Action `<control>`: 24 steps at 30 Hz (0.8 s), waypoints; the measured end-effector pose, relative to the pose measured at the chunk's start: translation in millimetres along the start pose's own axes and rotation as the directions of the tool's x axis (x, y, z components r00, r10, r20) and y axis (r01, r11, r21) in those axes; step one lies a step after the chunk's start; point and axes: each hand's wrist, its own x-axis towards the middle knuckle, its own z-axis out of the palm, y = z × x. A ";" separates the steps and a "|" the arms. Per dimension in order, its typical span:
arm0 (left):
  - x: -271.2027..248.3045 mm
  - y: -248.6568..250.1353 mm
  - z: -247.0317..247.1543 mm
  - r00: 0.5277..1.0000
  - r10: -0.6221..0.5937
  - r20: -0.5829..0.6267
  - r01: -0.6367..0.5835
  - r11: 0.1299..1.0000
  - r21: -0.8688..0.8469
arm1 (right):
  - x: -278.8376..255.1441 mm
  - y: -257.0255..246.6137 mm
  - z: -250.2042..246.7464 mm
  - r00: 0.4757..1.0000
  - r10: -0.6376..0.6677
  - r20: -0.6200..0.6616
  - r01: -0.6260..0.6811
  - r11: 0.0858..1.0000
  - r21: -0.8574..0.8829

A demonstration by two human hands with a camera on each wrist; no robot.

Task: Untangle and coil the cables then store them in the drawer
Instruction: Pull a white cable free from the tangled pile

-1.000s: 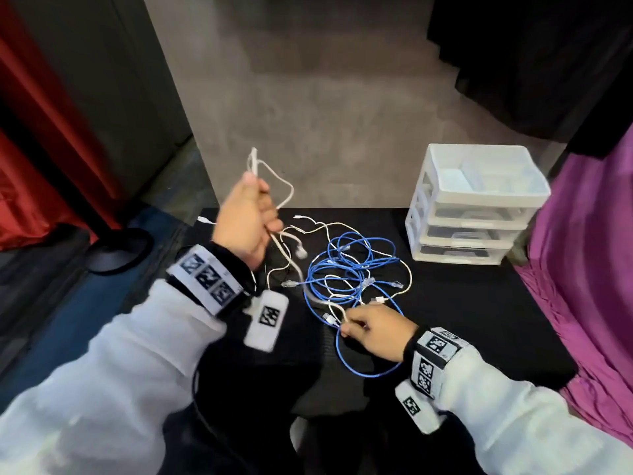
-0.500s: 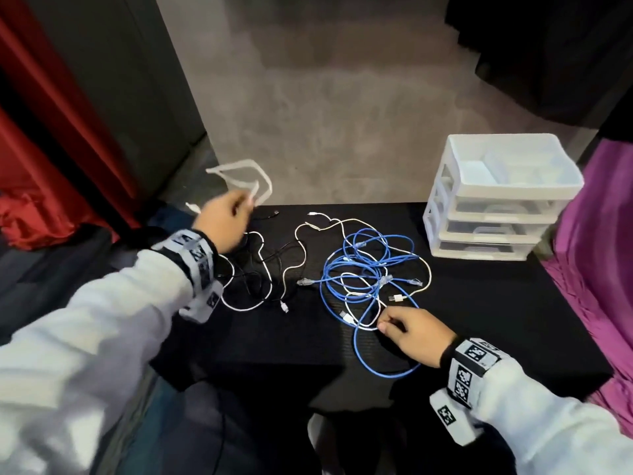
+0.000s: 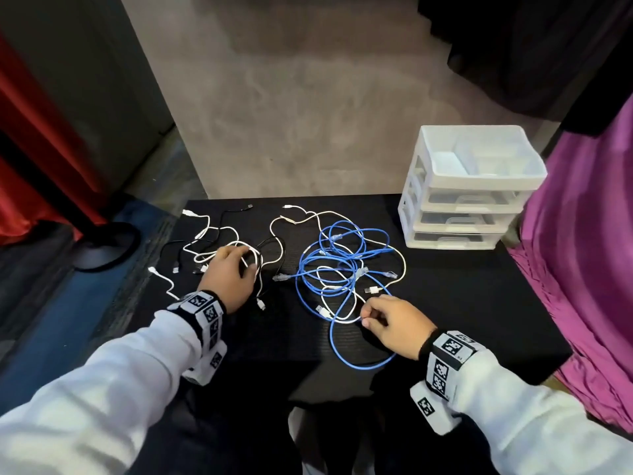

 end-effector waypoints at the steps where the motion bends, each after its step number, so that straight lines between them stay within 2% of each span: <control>1: -4.0 6.1 0.6 0.996 0.025 -0.087 -0.029 0.999 -0.044 | 0.9 -2.7 3.2 1.000 0.007 0.004 -0.007 1.000 -0.006; 3: -19.6 28.4 6.1 0.975 0.143 -0.170 -0.160 0.983 -0.089 | 1.7 -8.4 9.2 0.999 0.020 0.027 -0.019 1.000 -0.010; 4: -30.1 39.6 11.9 0.967 0.216 -0.136 -0.231 0.967 -0.104 | 1.4 -12.5 11.8 0.999 0.024 0.044 -0.024 1.000 -0.011; 7: -61.9 65.3 40.2 0.920 0.378 0.103 -0.356 0.916 -0.183 | 1.1 -26.5 18.9 0.994 0.074 0.076 -0.066 0.993 -0.097; 10: -83.4 84.9 69.6 0.864 0.411 0.292 -0.356 0.908 -0.222 | 1.7 -36.7 22.5 0.985 0.157 0.075 -0.130 0.951 -0.282; 13: -87.3 88.7 89.1 0.837 0.343 0.427 -0.302 0.939 -0.161 | 2.7 -39.2 15.7 0.982 0.185 0.048 -0.157 0.925 -0.345; 14: -86.3 88.8 90.8 0.836 0.328 0.439 -0.293 0.945 -0.147 | 2.5 -39.1 10.1 0.981 0.192 0.030 -0.172 0.928 -0.331; 16: -81.5 89.5 91.9 0.862 0.329 0.386 -0.295 0.944 -0.146 | 2.4 -38.9 -6.1 0.982 0.185 -0.039 -0.188 0.943 -0.273; 18: -75.4 90.1 89.6 0.892 0.292 0.346 -0.258 0.956 -0.141 | 3.5 -39.2 -27.7 0.980 0.126 -0.152 -0.159 0.960 -0.229; 20: -70.3 87.7 87.4 0.908 0.226 0.353 -0.196 0.973 -0.118 | 4.5 -44.6 -53.8 0.957 0.044 -0.285 -0.091 0.984 -0.154; 22: -67.8 86.4 84.7 0.923 0.193 0.333 -0.164 0.980 -0.115 | 5.1 -53.8 -82.9 0.913 -0.018 -0.408 -0.005 0.998 -0.055; 24: -67.7 93.3 76.1 0.969 0.163 0.188 -0.126 0.973 -0.195 | 2.9 -65.6 -110.6 0.887 -0.033 -0.460 0.041 0.999 0.006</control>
